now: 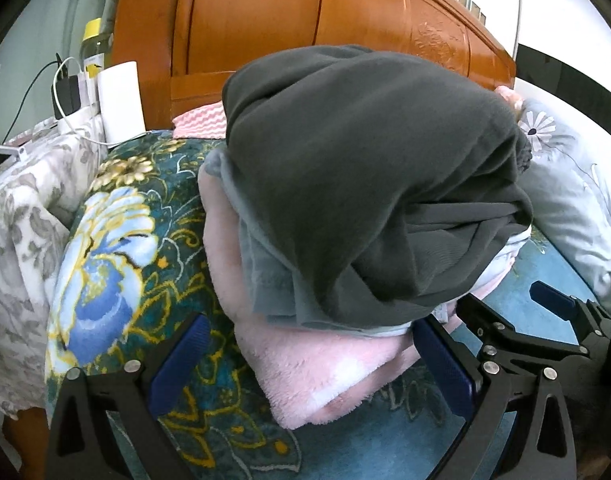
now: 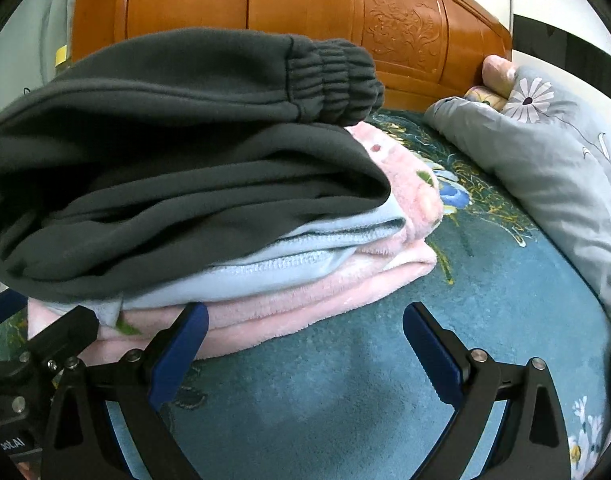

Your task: Fold clothes

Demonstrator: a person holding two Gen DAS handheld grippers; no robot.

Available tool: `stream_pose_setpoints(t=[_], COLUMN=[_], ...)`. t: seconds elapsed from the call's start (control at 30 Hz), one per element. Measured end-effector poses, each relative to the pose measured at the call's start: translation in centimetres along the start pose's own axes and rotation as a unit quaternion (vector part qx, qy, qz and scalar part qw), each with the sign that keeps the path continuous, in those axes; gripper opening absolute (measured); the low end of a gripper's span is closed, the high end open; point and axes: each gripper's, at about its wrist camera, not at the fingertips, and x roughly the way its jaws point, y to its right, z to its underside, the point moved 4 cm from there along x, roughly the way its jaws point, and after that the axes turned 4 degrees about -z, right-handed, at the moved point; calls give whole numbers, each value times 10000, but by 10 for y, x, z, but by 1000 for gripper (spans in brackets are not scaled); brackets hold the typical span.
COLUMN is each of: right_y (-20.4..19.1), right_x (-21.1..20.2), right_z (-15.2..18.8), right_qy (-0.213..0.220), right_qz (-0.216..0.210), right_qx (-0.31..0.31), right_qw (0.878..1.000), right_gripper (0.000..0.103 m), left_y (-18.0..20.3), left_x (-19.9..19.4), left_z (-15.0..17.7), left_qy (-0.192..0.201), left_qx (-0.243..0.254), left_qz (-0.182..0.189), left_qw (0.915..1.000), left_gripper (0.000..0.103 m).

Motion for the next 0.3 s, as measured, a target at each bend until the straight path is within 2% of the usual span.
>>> stream_pose_setpoints(t=[0.3], right_y=[0], right_x=[4], right_z=[4], right_qy=[-16], right_qz=[71], right_qx=[-2], right_qw=[10000], right_gripper=[98], left_y=[-2], left_x=[4], left_z=[3], left_qy=[-64], left_qx=[-50], left_qz=[23], left_qw=[10000], left_gripper=[103])
